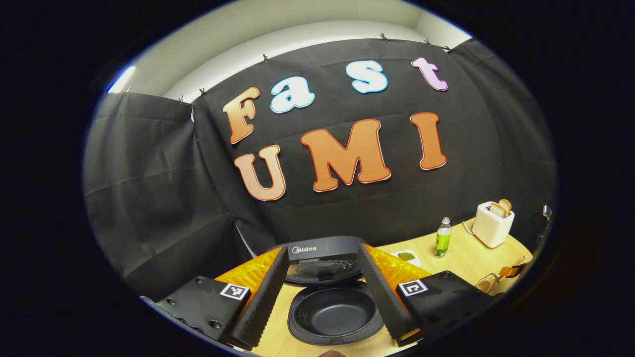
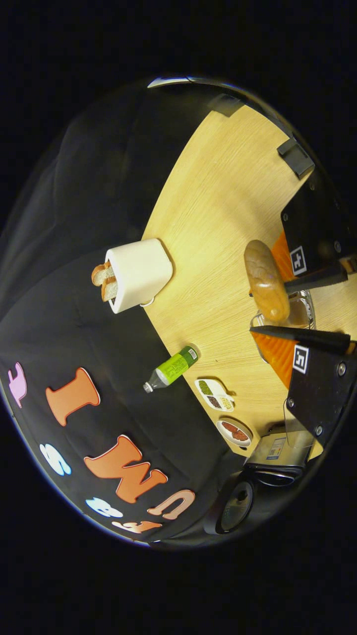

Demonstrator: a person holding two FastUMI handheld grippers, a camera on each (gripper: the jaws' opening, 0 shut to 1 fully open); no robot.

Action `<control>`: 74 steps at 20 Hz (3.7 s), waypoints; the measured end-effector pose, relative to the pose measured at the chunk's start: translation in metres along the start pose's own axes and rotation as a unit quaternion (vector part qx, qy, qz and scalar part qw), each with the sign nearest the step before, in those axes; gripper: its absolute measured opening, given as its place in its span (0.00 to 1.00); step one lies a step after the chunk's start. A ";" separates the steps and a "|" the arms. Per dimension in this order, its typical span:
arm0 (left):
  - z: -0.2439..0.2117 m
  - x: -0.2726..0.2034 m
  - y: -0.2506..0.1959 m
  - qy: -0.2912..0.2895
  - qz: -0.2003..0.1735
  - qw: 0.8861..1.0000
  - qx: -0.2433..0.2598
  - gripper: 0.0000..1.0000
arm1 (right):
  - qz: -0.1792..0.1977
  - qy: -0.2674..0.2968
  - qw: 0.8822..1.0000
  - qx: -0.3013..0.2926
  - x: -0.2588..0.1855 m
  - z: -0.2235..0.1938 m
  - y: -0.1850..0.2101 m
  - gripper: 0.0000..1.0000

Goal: Close the left gripper, press the button to open the rice cooker; take a wooden spoon from the chopstick holder with the right hand, scoop a spoonful of rice and pour it into the rice cooker, then put the wooden spoon back into the chopstick holder.

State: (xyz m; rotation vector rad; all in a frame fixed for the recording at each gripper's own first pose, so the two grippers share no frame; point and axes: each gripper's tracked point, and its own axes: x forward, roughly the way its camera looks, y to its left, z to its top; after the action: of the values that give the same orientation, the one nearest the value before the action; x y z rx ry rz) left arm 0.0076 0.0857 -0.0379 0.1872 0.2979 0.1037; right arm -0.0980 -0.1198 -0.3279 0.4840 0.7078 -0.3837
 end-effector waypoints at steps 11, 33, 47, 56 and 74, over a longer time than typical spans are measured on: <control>-0.014 -0.015 0.012 0.012 0.018 1.000 -0.009 0.93 | 0.007 0.018 1.000 0.003 0.011 0.001 0.019 0.17; -0.068 -0.002 0.028 0.037 -0.010 0.997 -0.070 0.94 | 0.101 -0.023 0.993 -0.060 -0.089 0.027 0.139 0.13; -0.095 0.019 0.056 0.052 -0.033 0.995 -0.079 0.94 | 0.005 -0.053 0.960 -0.274 -0.053 -0.057 0.147 0.13; -0.105 0.033 0.061 0.060 -0.066 0.994 -0.069 0.93 | -0.028 -0.060 0.956 -0.287 -0.046 -0.096 0.149 0.11; -0.107 0.030 0.071 0.050 -0.080 0.994 -0.060 0.93 | 0.031 0.009 0.989 -0.142 -0.036 -0.123 0.173 0.09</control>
State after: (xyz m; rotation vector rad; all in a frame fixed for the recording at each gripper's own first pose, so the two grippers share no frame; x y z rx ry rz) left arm -0.0015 0.1767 -0.1325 0.0384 0.4049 -0.0283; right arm -0.1033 0.0957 -0.3337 0.2399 0.7500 -0.2162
